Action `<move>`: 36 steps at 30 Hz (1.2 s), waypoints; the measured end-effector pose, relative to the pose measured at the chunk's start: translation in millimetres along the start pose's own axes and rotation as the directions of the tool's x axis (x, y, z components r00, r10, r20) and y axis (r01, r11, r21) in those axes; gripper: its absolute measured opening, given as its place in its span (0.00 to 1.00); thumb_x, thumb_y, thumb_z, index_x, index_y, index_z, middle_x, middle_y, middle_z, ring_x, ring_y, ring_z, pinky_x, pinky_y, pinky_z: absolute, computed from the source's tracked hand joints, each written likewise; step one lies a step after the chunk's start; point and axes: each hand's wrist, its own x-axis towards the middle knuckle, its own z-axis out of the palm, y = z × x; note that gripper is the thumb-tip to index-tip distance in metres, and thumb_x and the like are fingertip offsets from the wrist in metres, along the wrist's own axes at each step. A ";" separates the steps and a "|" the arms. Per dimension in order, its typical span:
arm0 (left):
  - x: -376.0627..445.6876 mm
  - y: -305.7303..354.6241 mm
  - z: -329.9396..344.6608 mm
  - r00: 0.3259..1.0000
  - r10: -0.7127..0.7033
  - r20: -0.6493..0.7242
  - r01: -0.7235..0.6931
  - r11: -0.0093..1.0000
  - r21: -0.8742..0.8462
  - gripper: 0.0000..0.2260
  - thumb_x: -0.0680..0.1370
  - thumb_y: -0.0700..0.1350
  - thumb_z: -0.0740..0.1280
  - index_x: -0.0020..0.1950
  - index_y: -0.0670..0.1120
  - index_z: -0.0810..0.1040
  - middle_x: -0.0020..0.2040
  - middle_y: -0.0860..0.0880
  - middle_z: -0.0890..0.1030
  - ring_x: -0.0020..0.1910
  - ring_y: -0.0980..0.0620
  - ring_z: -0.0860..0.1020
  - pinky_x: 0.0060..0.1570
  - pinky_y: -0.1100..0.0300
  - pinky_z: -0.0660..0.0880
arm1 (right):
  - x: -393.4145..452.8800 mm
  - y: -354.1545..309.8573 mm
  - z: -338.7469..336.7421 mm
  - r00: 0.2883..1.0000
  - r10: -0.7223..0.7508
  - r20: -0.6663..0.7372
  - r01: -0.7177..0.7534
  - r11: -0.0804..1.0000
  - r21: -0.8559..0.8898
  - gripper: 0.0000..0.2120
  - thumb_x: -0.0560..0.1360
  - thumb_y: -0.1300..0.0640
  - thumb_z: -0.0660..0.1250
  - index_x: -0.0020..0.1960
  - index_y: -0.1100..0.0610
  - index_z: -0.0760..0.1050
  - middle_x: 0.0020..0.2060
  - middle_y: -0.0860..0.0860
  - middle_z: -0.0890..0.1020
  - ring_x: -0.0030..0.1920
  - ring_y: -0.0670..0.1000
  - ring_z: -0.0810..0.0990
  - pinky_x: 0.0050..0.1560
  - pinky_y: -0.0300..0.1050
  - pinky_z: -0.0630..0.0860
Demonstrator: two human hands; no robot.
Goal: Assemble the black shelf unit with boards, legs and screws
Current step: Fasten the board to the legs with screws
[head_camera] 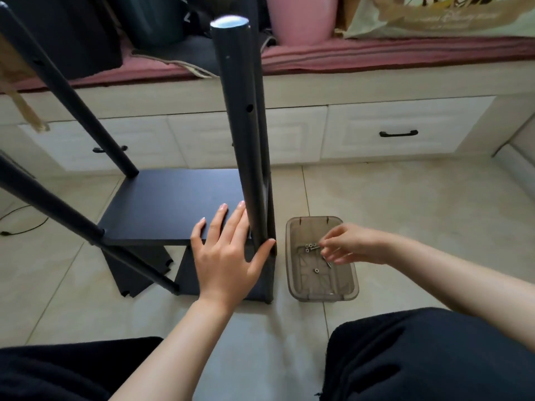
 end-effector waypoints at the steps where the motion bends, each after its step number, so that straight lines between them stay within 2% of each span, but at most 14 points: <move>1: 0.2 0.1 1.0 1.000 0.000 -0.010 0.000 1.000 -0.002 0.23 0.80 0.61 0.63 0.60 0.44 0.84 0.66 0.48 0.81 0.71 0.43 0.75 0.67 0.38 0.67 | 8.6 10.8 2.2 1.000 0.006 -0.020 -0.006 1.000 -0.003 0.07 0.80 0.59 0.66 0.55 0.61 0.78 0.45 0.57 0.84 0.39 0.48 0.84 0.37 0.37 0.80; 4: 1.0 1.2 2.3 1.000 -0.010 -0.014 0.010 1.000 -0.007 0.22 0.80 0.60 0.64 0.59 0.44 0.84 0.65 0.48 0.82 0.70 0.43 0.75 0.67 0.38 0.67 | 37.9 37.7 14.0 0.993 0.002 -0.115 -0.013 0.995 -0.094 0.06 0.80 0.61 0.65 0.53 0.63 0.79 0.44 0.57 0.83 0.40 0.49 0.83 0.37 0.38 0.80; 7: 1.2 2.1 3.4 1.000 -0.007 -0.015 0.007 1.000 -0.008 0.23 0.80 0.60 0.63 0.62 0.44 0.83 0.65 0.48 0.82 0.70 0.43 0.75 0.67 0.39 0.67 | 69.6 54.2 27.4 0.981 -0.057 -0.183 -0.016 0.928 -0.373 0.09 0.78 0.63 0.65 0.54 0.64 0.81 0.47 0.57 0.84 0.48 0.55 0.83 0.47 0.44 0.78; 9: 0.6 2.0 4.4 1.000 0.002 -0.030 -0.002 1.000 -0.007 0.22 0.80 0.60 0.64 0.61 0.43 0.83 0.64 0.47 0.82 0.69 0.42 0.76 0.66 0.38 0.67 | 88.1 63.0 39.2 0.978 -0.084 -0.192 -0.020 0.874 -0.486 0.09 0.77 0.64 0.64 0.54 0.65 0.81 0.51 0.60 0.84 0.55 0.58 0.81 0.52 0.45 0.76; 11: 0.0 2.0 5.5 0.999 0.003 -0.034 -0.004 1.000 -0.009 0.23 0.80 0.59 0.63 0.60 0.42 0.84 0.64 0.47 0.82 0.68 0.42 0.77 0.65 0.37 0.68 | 105.6 74.4 51.5 0.987 -0.056 -0.150 -0.036 0.835 -0.549 0.10 0.78 0.66 0.62 0.55 0.67 0.79 0.53 0.62 0.82 0.56 0.60 0.81 0.51 0.46 0.75; 13: -0.4 1.3 6.4 0.999 0.006 -0.033 -0.006 1.000 -0.004 0.22 0.80 0.59 0.63 0.60 0.42 0.83 0.64 0.46 0.82 0.68 0.41 0.77 0.65 0.37 0.68 | 120.3 84.0 64.5 0.989 -0.019 -0.144 -0.072 0.795 -0.602 0.12 0.79 0.68 0.59 0.59 0.68 0.76 0.58 0.63 0.79 0.59 0.60 0.79 0.48 0.45 0.73; 16: -0.8 1.5 6.8 0.999 0.021 -0.040 -0.021 1.000 -0.005 0.22 0.80 0.59 0.64 0.60 0.43 0.83 0.64 0.47 0.82 0.68 0.42 0.76 0.65 0.39 0.67 | 139.6 97.0 75.5 0.988 0.006 -0.152 -0.106 0.745 -0.659 0.19 0.80 0.69 0.56 0.70 0.66 0.69 0.67 0.66 0.72 0.67 0.62 0.73 0.60 0.47 0.72; 18: -0.2 1.2 7.1 0.999 0.025 -0.047 -0.026 1.000 -0.008 0.22 0.80 0.59 0.64 0.60 0.43 0.83 0.64 0.47 0.82 0.68 0.42 0.77 0.65 0.40 0.67 | 148.1 100.4 76.6 0.985 -0.015 -0.171 -0.106 0.728 -0.678 0.21 0.80 0.68 0.57 0.72 0.67 0.65 0.69 0.66 0.70 0.69 0.62 0.71 0.65 0.48 0.70; 24: -0.1 -0.6 7.3 0.999 0.022 -0.028 -0.022 1.000 -0.015 0.22 0.80 0.60 0.64 0.64 0.44 0.82 0.65 0.48 0.81 0.68 0.42 0.76 0.65 0.40 0.66 | 154.6 108.4 71.6 0.973 -0.089 -0.215 -0.087 0.716 -0.692 0.22 0.78 0.72 0.55 0.70 0.63 0.69 0.63 0.64 0.74 0.63 0.63 0.77 0.61 0.51 0.74; 28: -0.1 -0.8 6.9 1.000 0.021 -0.023 -0.021 1.000 -0.008 0.22 0.80 0.60 0.64 0.62 0.44 0.82 0.65 0.48 0.81 0.68 0.42 0.76 0.65 0.41 0.66 | 154.3 107.4 72.3 0.969 -0.084 -0.234 -0.095 0.745 -0.660 0.17 0.78 0.71 0.56 0.65 0.67 0.72 0.62 0.63 0.76 0.62 0.63 0.77 0.60 0.50 0.74; 31: 0.2 -0.3 5.8 0.999 0.023 -0.024 -0.023 1.000 -0.006 0.22 0.80 0.60 0.63 0.62 0.44 0.82 0.65 0.48 0.81 0.67 0.42 0.76 0.65 0.41 0.66 | 151.7 102.0 70.9 0.957 -0.085 -0.278 -0.084 0.835 -0.544 0.13 0.78 0.70 0.59 0.59 0.64 0.76 0.57 0.62 0.79 0.57 0.61 0.79 0.56 0.49 0.76; 34: 0.6 -0.6 5.4 0.999 0.025 -0.022 -0.025 1.000 -0.010 0.22 0.81 0.60 0.63 0.61 0.43 0.83 0.64 0.47 0.82 0.67 0.42 0.77 0.65 0.40 0.67 | 142.4 93.3 69.4 0.961 -0.128 -0.246 0.028 0.927 -0.373 0.11 0.77 0.64 0.67 0.59 0.59 0.78 0.54 0.58 0.81 0.54 0.57 0.80 0.57 0.49 0.78; 36: 0.6 -1.7 4.1 0.999 0.029 -0.019 -0.029 1.000 -0.012 0.23 0.81 0.60 0.63 0.60 0.43 0.83 0.64 0.47 0.82 0.68 0.42 0.77 0.65 0.41 0.67 | 129.0 85.1 71.2 0.968 -0.159 -0.192 0.113 0.967 -0.229 0.11 0.78 0.63 0.66 0.59 0.58 0.80 0.48 0.54 0.84 0.48 0.52 0.83 0.50 0.44 0.81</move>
